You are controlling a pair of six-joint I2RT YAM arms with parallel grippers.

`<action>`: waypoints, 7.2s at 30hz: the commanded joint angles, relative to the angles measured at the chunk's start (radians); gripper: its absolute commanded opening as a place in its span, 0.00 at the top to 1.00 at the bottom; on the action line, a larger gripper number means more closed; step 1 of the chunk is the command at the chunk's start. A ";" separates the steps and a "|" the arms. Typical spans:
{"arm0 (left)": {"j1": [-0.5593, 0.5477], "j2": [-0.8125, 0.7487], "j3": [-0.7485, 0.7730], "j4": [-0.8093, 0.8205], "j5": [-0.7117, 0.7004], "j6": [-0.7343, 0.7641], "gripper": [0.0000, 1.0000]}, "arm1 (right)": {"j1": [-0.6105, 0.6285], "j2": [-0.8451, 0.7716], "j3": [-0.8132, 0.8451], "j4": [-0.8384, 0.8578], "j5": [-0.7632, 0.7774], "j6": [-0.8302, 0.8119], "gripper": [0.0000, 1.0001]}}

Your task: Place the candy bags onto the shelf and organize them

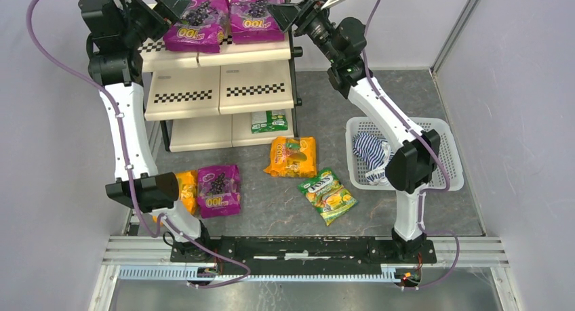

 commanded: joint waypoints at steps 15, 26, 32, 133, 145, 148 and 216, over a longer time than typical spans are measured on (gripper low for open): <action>0.009 -0.270 -0.133 -0.052 -0.274 0.072 0.00 | -0.059 -0.299 -0.150 -0.198 0.087 -0.171 0.13; 0.010 -0.276 -0.230 -0.015 -0.150 0.031 0.00 | -0.061 -0.570 -0.461 -0.242 -0.007 -0.248 0.13; 0.010 -0.264 -0.239 -0.003 -0.167 0.046 0.00 | -0.060 -0.715 -0.635 -0.272 0.010 -0.318 0.12; -0.413 -0.772 -1.505 0.018 -0.037 0.140 0.00 | 0.067 -0.307 -1.209 -0.060 -0.026 -0.305 0.11; -0.456 -0.661 -1.589 0.181 -0.055 0.000 0.00 | 0.066 -0.258 -1.210 -0.038 -0.372 -0.559 0.33; -0.487 -0.639 -1.598 0.211 -0.076 -0.029 0.00 | 0.066 -0.247 -1.222 0.013 -0.413 -0.562 0.33; -0.608 -0.843 -1.716 0.259 -0.257 -0.312 0.00 | 0.717 -0.405 -1.348 -0.005 0.505 -1.221 0.28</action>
